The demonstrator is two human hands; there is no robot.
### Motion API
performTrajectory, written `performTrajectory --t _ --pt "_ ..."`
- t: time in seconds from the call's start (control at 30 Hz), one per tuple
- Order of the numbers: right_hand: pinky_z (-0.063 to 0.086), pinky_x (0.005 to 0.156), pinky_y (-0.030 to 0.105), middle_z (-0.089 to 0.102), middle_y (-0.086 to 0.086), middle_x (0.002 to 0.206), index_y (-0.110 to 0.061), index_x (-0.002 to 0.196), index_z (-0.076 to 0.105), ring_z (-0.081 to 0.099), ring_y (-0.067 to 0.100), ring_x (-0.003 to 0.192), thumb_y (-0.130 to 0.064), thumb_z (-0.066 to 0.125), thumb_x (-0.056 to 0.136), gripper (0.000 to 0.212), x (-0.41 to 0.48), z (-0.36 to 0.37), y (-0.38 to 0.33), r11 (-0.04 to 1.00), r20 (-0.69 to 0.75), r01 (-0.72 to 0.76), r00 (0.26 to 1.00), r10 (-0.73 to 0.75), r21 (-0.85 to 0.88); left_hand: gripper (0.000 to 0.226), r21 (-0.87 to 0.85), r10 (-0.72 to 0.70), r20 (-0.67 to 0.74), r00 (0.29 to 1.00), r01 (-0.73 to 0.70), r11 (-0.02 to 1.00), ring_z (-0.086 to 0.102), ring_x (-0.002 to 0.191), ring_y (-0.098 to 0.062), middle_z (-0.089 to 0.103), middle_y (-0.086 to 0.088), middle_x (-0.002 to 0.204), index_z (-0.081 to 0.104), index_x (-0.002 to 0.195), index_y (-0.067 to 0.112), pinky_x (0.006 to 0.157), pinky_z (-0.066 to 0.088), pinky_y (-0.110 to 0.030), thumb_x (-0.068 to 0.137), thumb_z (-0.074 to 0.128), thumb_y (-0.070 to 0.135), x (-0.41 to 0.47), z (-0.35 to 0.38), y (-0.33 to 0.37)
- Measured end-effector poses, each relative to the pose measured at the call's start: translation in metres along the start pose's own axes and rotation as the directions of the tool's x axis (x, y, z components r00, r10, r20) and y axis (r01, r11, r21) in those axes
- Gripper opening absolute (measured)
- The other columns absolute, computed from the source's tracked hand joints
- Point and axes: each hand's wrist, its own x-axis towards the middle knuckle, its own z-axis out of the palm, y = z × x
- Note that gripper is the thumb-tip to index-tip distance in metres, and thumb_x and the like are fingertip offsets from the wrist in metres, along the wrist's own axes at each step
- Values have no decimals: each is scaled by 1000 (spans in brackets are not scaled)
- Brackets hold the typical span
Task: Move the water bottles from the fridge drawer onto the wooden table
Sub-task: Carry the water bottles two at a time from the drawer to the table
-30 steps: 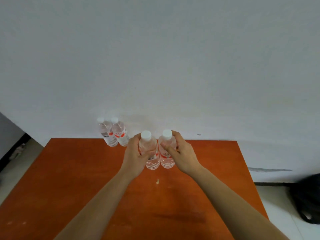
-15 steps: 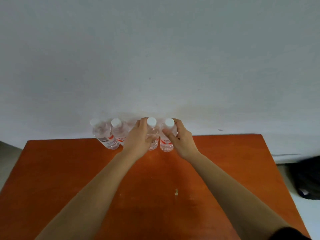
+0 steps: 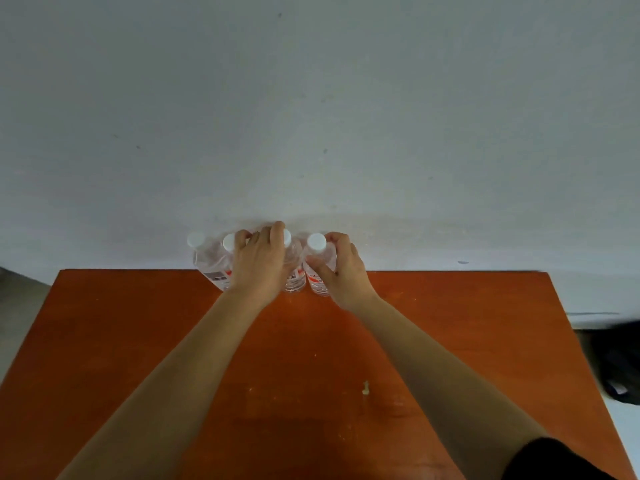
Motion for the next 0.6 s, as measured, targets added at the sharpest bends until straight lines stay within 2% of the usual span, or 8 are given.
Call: performTrajectory --t 0.13,0.2,0.27,0.33,0.4,0.5,0.6 --pt "37 95 26 47 10 143 -13 139 40 48 25 129 -36 58 98 50 -2 -10 -12 999 -10 -18 1000 17 -48 72 -40 35 79 996 -32 999 51 131 -28 52 -10 144 36 144 10 118 26 -44 86 73 31 -7 -10 4" --pt "38 97 27 45 8 146 -16 141 41 46 23 131 -41 57 98 52 -9 -21 -20 998 -11 -10 1000 9 -57 69 -114 34 68 997 -26 993 43 138 -28 45 -10 150 31 148 11 120 25 -46 92 66 31 -12 -21 10" --pt "43 104 33 45 7 146 -17 142 42 47 23 132 -38 59 98 51 -17 -36 -27 999 -38 26 999 -27 -32 58 -234 -13 30 999 19 972 40 140 -29 41 -9 153 32 149 13 119 29 -47 99 55 30 -19 -39 18" --pt "46 106 40 46 7 146 -17 141 44 48 23 132 -34 58 99 48 -28 -56 -38 997 -99 78 992 -78 -2 50 -306 -41 -49 998 24 952 41 139 -29 42 -10 152 35 147 13 117 32 -46 102 49 29 -26 -57 26" --pt "47 106 38 46 5 145 -18 141 45 48 19 131 -34 53 102 44 -41 -79 -48 986 -204 150 966 -161 -66 45 -299 -26 -177 984 -29 954 44 137 -30 45 -11 149 41 144 10 115 34 -47 103 44 29 -35 -74 37" --pt "40 108 34 40 3 152 -20 143 44 41 18 138 -41 45 104 44 -70 -121 -61 941 -363 226 879 -309 -253 45 -293 -9 -369 929 -108 950 42 138 -31 45 -13 150 43 142 10 114 34 -51 104 38 34 -51 -100 64" --pt "34 113 40 32 5 158 -22 147 40 32 22 146 -44 43 105 47 -106 -166 -67 902 -466 235 793 -393 -362 55 -256 36 -470 882 -175 951 36 143 -32 38 -14 155 39 146 11 114 32 -54 103 30 43 -71 -129 108"
